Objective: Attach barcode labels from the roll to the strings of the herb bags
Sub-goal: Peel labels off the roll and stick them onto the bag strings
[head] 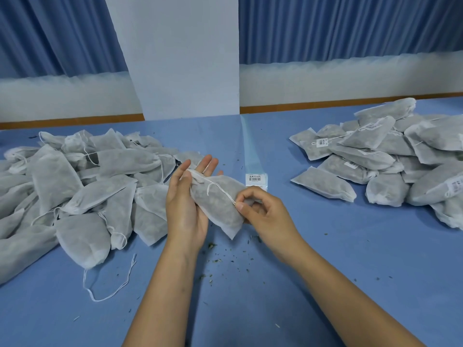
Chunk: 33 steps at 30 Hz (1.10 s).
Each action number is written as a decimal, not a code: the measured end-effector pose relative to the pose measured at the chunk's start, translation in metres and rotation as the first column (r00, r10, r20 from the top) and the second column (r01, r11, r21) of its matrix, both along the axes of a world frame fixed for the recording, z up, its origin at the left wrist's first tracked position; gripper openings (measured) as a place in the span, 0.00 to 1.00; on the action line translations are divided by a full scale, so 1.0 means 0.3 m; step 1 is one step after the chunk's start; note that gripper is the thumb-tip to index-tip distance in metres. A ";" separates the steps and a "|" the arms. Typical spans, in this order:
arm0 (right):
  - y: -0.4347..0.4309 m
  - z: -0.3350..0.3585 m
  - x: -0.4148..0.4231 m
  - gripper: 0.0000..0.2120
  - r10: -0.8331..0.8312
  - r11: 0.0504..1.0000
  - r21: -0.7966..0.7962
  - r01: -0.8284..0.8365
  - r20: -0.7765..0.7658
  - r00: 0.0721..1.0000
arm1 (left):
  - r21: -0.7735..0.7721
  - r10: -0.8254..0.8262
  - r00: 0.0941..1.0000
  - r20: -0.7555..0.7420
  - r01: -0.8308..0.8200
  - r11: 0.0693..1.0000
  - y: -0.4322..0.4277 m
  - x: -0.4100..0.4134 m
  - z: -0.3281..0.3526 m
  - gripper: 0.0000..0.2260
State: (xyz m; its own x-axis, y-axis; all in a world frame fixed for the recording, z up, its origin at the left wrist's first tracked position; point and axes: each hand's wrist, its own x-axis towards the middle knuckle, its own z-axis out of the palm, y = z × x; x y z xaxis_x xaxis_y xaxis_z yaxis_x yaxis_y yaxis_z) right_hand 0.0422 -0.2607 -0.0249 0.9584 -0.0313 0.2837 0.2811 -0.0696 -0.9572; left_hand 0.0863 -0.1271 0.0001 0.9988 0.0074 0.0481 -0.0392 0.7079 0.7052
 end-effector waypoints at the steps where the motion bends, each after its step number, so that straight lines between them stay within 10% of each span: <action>1: 0.000 0.002 -0.002 0.08 -0.025 1.000 0.013 0.025 0.000 1.000 | 0.066 -0.029 0.999 -0.027 0.031 0.997 -0.002 0.001 -0.001 0.17; 5: -0.007 0.005 0.001 0.06 -0.127 0.992 -0.014 0.128 0.049 0.991 | 0.405 -0.095 0.992 -0.084 0.122 0.906 -0.039 -0.019 -0.029 0.23; 13: -0.080 -0.038 0.066 0.10 -0.489 0.864 -0.139 0.485 0.004 0.872 | 0.726 0.302 0.885 0.354 -0.464 0.508 -0.003 0.017 -0.065 0.46; 17: -0.085 -0.058 0.114 0.08 -0.327 0.945 -0.088 0.315 -0.241 0.914 | 0.713 0.230 0.759 0.609 -0.651 0.262 -0.016 0.022 -0.086 0.29; 22: -0.098 -0.053 0.116 0.06 -0.170 0.985 -0.036 0.167 -0.263 0.950 | 0.763 -0.031 0.791 0.610 -0.577 0.293 -0.027 0.042 -0.118 0.09; 33: -0.111 -0.050 0.079 0.04 -0.021 0.997 -0.080 0.002 -0.241 0.970 | 0.819 -0.276 0.777 0.565 -0.491 0.295 -0.002 0.077 -0.121 0.12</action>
